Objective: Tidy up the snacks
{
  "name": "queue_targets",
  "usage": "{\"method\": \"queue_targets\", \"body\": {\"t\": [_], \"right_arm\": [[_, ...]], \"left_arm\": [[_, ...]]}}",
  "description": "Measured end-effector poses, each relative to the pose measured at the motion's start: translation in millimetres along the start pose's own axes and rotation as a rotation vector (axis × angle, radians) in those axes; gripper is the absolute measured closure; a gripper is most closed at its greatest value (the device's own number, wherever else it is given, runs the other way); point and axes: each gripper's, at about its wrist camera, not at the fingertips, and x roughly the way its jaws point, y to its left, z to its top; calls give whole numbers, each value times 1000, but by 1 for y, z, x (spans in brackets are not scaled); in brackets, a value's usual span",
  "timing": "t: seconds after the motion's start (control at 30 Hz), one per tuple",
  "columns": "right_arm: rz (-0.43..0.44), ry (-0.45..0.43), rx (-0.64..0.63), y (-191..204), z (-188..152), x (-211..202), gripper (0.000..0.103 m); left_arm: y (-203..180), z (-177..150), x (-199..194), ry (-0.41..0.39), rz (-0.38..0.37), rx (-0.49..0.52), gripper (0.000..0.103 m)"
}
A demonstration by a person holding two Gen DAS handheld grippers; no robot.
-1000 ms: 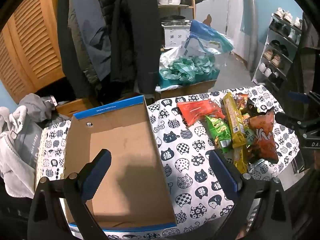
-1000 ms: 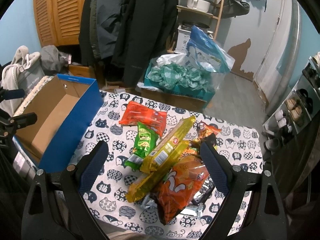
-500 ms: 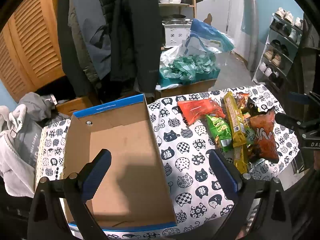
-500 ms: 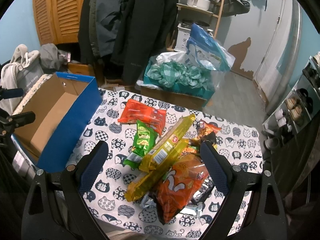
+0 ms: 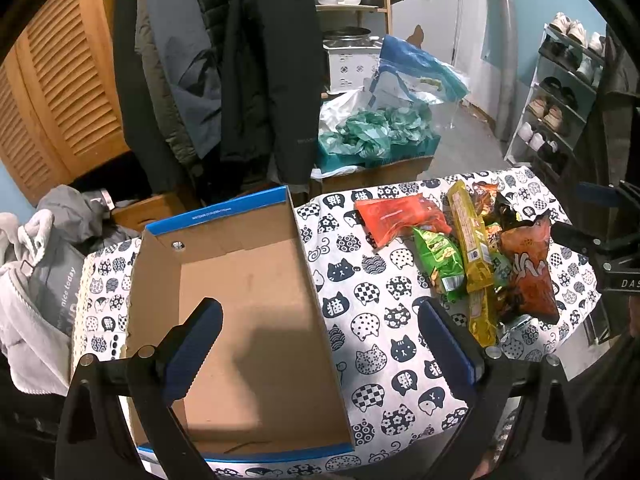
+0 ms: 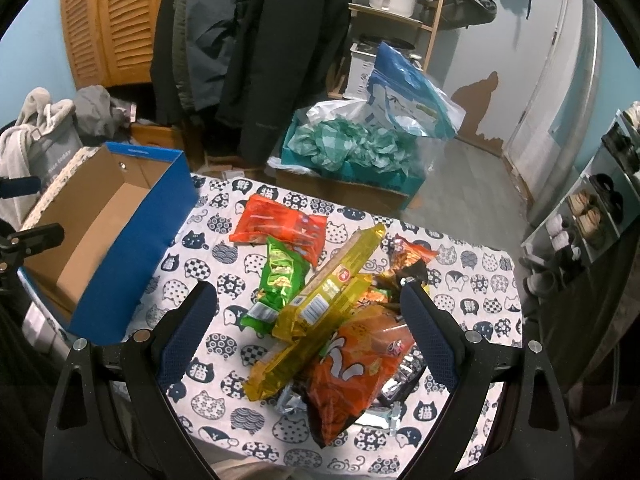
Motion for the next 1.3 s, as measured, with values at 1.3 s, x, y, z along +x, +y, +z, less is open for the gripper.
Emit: {"method": "queue_targets", "body": {"t": [1.3], "right_arm": [[-44,287,233,-69,-52,80,12]], "left_arm": [[-75,7,75,181,-66,109,3]]}}
